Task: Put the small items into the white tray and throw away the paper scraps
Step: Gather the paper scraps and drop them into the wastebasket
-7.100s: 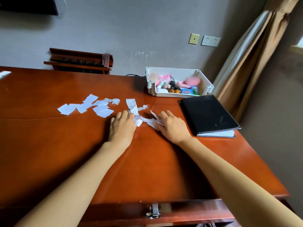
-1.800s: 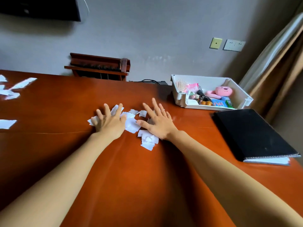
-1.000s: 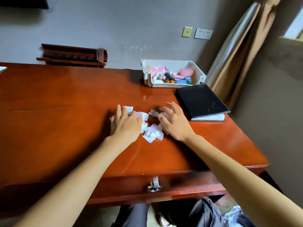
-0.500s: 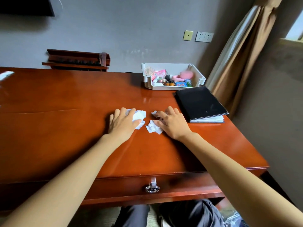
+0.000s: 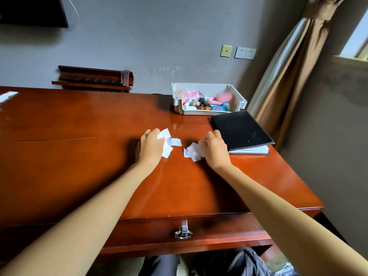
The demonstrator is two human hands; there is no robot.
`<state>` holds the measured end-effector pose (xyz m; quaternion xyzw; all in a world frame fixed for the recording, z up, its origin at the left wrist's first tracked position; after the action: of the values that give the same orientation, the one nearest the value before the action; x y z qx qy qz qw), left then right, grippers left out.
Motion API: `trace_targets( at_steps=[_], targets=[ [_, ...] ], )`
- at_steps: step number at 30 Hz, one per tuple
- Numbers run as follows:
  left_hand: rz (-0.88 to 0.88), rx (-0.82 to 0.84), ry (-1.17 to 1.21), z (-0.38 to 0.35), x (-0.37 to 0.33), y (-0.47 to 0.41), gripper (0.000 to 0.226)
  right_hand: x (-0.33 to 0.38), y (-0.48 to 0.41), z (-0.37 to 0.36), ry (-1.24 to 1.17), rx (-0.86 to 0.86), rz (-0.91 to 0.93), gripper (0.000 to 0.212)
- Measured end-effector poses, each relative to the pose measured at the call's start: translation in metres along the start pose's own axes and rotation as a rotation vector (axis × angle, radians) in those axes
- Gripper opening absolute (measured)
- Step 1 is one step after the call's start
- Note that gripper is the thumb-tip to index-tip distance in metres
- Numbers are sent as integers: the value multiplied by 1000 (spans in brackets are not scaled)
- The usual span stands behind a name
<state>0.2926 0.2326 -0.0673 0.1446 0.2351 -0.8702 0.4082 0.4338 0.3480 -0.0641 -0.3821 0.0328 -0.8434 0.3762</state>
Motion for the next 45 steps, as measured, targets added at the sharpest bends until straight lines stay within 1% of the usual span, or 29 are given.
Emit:
trace_targets(
  at_steps=[5, 7, 11, 13, 16, 19, 27, 32, 35, 37, 40, 42, 45],
  targets=[
    [15, -67, 85, 15, -5, -9, 20, -8, -8, 14, -328, -174, -196, 16],
    [49, -69, 116, 20, -7, -12, 21, -7, -11, 20, -359, -227, -213, 18],
    [71, -69, 160, 25, -14, -10, 21, -6, -17, 27, -358, -279, -229, 30],
    [72, -59, 195, 23, -16, -8, 21, -10, -18, 27, -320, -262, -232, 33],
    [62, -59, 224, 17, -18, -5, 20, -19, -12, 22, -245, -181, -233, 35],
    [62, -76, 259, 14, -21, -2, 20, -30, -6, 19, -260, -132, -238, 31],
    [69, -62, 285, 9, -22, 4, 14, -33, 6, 23, -285, -110, -206, 21],
    [115, -76, 310, 12, -20, 5, 14, -35, 7, 27, -294, -123, -218, 21],
    [114, -98, 370, 17, -29, 5, 3, -30, 6, 36, -329, -171, -222, 24],
    [120, -103, 438, 21, -42, 5, 10, -25, 7, 50, -362, -219, -213, 22],
    [83, -84, 603, 27, -74, 9, 10, -19, 12, 81, -377, -316, -185, 25],
    [44, -53, 711, 27, -104, 18, 11, -23, 20, 109, -357, -386, -159, 32],
    [-66, 4, 844, 22, -157, 39, 11, -43, 40, 153, -302, -503, -110, 29]
  ],
)
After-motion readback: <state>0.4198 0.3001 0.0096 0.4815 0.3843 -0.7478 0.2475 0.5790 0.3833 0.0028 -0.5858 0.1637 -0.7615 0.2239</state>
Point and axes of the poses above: each hand's wrist, its own y-axis away from the middle knuckle, its own z-axis out of the back of the hand, x = y × z, the point moved 4 cm from there along -y, towards the middle knuckle, and after that the axes turned 13 degrees about -y, right-handed, at the moved point
